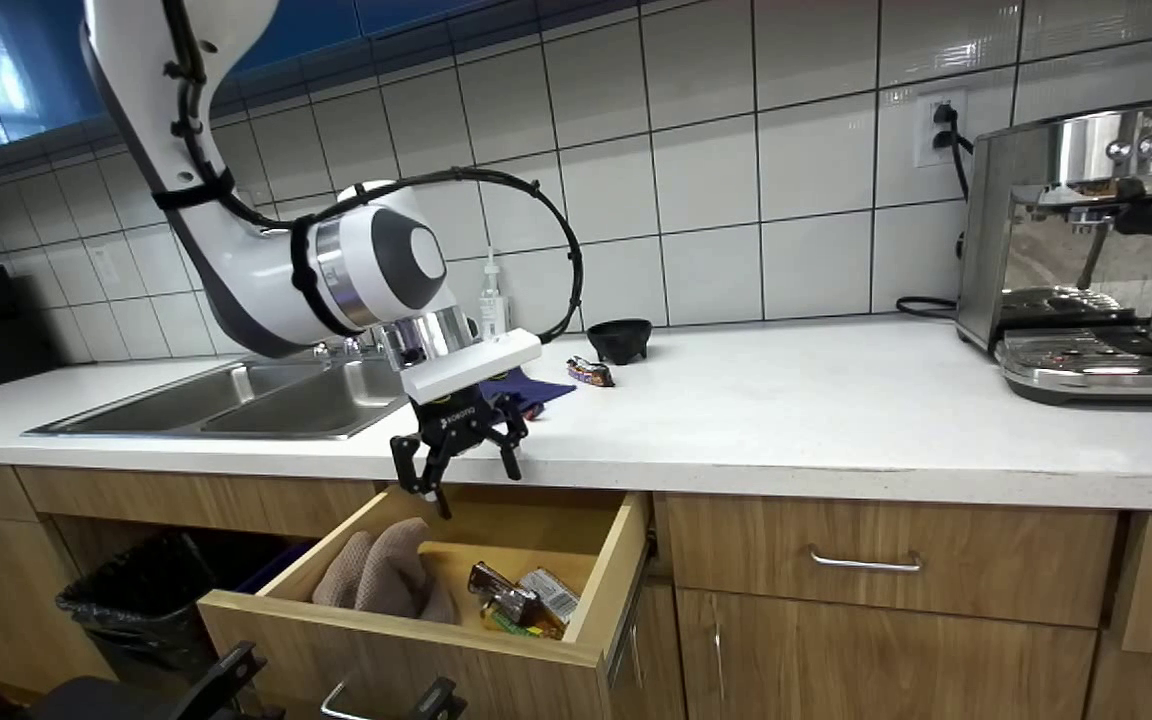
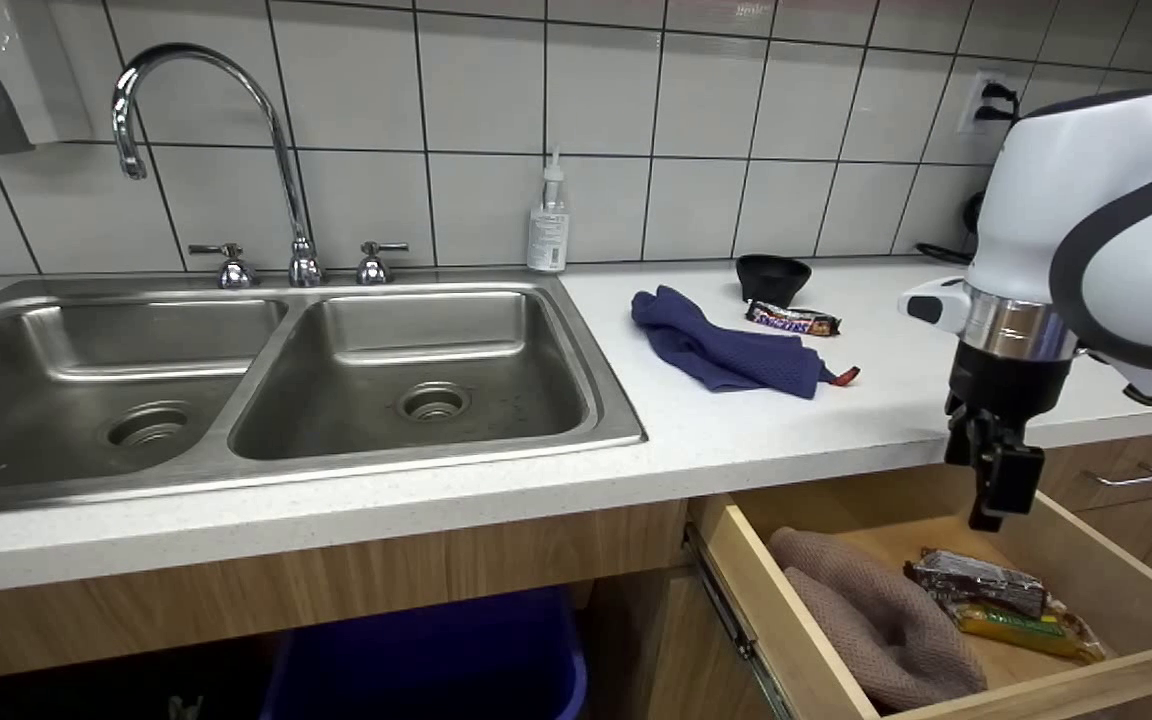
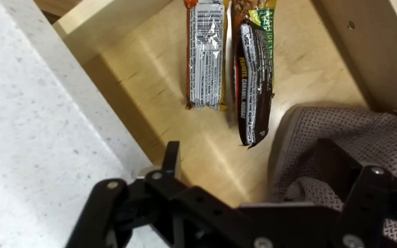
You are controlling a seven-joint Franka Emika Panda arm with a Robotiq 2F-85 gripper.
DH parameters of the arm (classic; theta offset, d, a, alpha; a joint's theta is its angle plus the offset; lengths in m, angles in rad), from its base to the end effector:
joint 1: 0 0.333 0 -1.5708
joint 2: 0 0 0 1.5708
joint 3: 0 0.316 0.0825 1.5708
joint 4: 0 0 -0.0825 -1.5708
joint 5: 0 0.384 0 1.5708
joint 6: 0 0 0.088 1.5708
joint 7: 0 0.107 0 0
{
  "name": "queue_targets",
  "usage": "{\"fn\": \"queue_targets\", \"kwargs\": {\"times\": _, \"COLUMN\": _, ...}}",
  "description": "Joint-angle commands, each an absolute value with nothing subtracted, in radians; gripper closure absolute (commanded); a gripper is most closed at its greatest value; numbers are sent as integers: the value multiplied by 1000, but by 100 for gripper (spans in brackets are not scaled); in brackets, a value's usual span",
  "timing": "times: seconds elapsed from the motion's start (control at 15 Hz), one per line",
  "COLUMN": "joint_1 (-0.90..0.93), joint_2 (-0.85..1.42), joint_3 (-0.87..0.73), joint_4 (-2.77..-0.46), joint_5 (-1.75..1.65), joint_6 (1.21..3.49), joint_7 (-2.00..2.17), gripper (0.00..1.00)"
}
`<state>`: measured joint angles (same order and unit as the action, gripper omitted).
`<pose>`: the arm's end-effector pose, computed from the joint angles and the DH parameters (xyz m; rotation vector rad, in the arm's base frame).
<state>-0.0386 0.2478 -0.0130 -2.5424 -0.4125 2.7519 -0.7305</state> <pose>0.4480 -0.0071 0.1755 2.5959 1.5290 -0.1404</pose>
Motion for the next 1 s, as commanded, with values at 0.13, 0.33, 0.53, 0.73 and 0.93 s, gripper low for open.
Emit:
{"fn": "queue_targets", "kwargs": {"times": 0.13, "joint_1": -68, "joint_2": 195, "joint_3": 23, "joint_4": -2540, "joint_5": -333, "joint_6": 2744, "joint_7": -820, "gripper": 0}}
{"fn": "queue_targets", "kwargs": {"times": 0.33, "joint_1": -67, "joint_2": 190, "joint_3": 25, "joint_4": -2518, "joint_5": -305, "joint_6": 2748, "joint_7": -840, "gripper": 0}}
{"fn": "queue_targets", "kwargs": {"times": 0.53, "joint_1": -65, "joint_2": 195, "joint_3": 22, "joint_4": -2485, "joint_5": -290, "joint_6": 2746, "joint_7": -854, "gripper": 0}}
{"fn": "queue_targets", "kwargs": {"times": 0.73, "joint_1": -67, "joint_2": 205, "joint_3": 21, "joint_4": -2447, "joint_5": -274, "joint_6": 2751, "joint_7": -856, "gripper": 0}}
{"fn": "queue_targets", "kwargs": {"times": 0.93, "joint_1": -71, "joint_2": 215, "joint_3": 24, "joint_4": -2405, "joint_5": -250, "joint_6": 2747, "joint_7": -865, "gripper": 0}}
